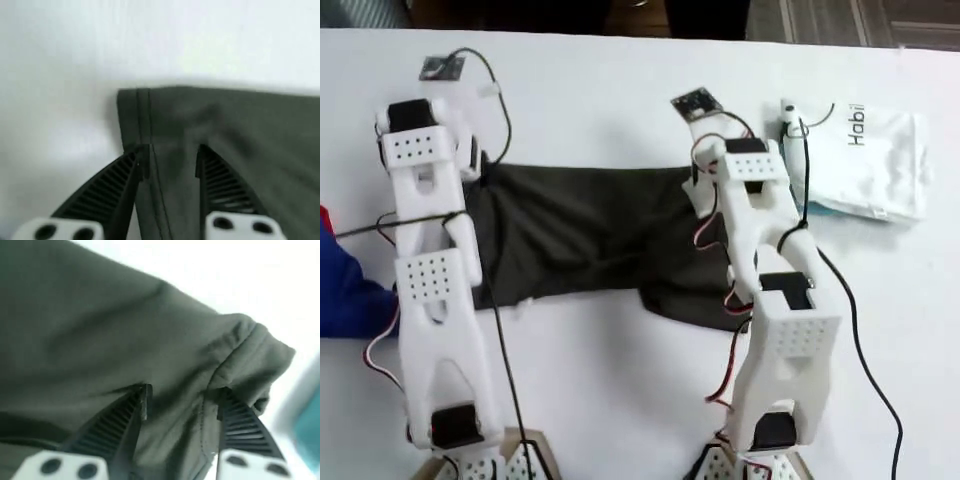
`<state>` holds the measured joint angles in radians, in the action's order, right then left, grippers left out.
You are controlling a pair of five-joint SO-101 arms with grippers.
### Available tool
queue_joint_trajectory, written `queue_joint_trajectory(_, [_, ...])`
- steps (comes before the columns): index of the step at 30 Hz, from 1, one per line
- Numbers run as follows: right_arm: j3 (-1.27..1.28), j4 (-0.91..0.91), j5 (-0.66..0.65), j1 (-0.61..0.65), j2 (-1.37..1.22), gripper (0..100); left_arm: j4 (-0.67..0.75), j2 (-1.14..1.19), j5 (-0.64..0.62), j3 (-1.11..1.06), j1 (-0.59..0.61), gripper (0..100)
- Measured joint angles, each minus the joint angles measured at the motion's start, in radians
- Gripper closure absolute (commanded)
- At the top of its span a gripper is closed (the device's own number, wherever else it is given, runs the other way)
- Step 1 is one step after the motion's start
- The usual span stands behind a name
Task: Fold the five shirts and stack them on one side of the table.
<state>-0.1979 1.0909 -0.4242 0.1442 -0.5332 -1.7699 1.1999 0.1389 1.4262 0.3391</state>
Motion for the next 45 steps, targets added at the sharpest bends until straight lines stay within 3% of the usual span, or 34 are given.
queue_joint_trajectory(9, [-0.178, 0.123, 0.000, -0.011, -0.040, 78.4, 0.006, -0.276, -0.002, -0.506, -0.092, 82])
queue_joint_trajectory(15, [-0.180, 0.034, 0.000, -0.012, -0.178, 78.6, 0.157, -0.273, 0.000, -0.583, -0.101, 82])
queue_joint_trajectory(26, [-0.493, 0.028, 0.002, -0.052, -0.390, 78.6, 0.158, -0.058, 0.002, -0.227, -0.055, 82])
queue_joint_trajectory(34, [-0.862, 0.239, 0.000, -0.052, -0.560, 78.3, 0.157, 0.015, 0.002, -0.051, -0.043, 82])
queue_joint_trajectory(45, [-1.289, 0.575, 0.000, -0.068, -0.575, 78.3, 0.000, -0.037, 0.002, 0.086, -0.048, 82])
